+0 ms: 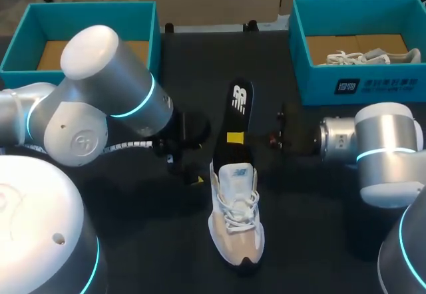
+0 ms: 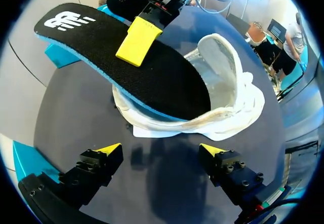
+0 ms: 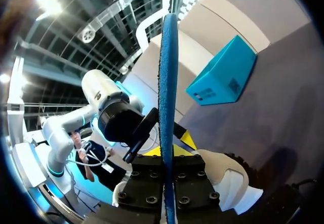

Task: Take the shoe out of the shoebox, open the shoe tongue, remove and reinsert the insole, then place the shoe into the shoebox

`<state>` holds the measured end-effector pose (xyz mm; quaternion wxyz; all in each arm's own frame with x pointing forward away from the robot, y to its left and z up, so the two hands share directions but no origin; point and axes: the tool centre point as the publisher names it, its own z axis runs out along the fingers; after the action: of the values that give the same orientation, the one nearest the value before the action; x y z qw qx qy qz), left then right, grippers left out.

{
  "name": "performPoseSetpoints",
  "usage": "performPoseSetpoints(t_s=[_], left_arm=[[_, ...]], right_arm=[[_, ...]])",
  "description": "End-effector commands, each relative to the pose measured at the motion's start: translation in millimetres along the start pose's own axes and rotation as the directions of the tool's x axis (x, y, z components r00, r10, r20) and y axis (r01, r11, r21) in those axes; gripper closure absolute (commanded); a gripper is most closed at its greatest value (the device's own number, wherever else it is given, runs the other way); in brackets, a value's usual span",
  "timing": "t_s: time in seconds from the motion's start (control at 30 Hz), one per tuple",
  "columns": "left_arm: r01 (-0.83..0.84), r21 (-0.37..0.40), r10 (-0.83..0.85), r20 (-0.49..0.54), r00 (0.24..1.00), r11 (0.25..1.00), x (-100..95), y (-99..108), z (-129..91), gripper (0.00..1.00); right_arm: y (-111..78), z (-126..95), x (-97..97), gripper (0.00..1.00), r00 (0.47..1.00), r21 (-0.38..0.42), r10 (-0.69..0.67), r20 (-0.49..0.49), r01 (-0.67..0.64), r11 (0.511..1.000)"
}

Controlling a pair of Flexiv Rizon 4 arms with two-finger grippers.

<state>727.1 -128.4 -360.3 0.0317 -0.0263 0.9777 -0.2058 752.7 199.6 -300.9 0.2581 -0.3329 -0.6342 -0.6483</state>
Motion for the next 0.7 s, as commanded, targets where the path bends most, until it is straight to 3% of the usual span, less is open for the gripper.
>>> performPoseSetpoints(t_s=[0.03,0.7], left_arm=[[-0.002,0.001,0.002,0.001,1.0,1.0,0.9,1,0,0.0],[-0.002,0.001,0.002,0.001,1.0,1.0,0.9,1,0,0.0]], right_arm=[[-4.0,2,-1.0,1.0,1.0,-0.001,0.008,0.004,-0.008,1.0],[-45.7,-4,2.7,1.0,0.997,0.061,0.068,0.044,-0.07,0.996]])
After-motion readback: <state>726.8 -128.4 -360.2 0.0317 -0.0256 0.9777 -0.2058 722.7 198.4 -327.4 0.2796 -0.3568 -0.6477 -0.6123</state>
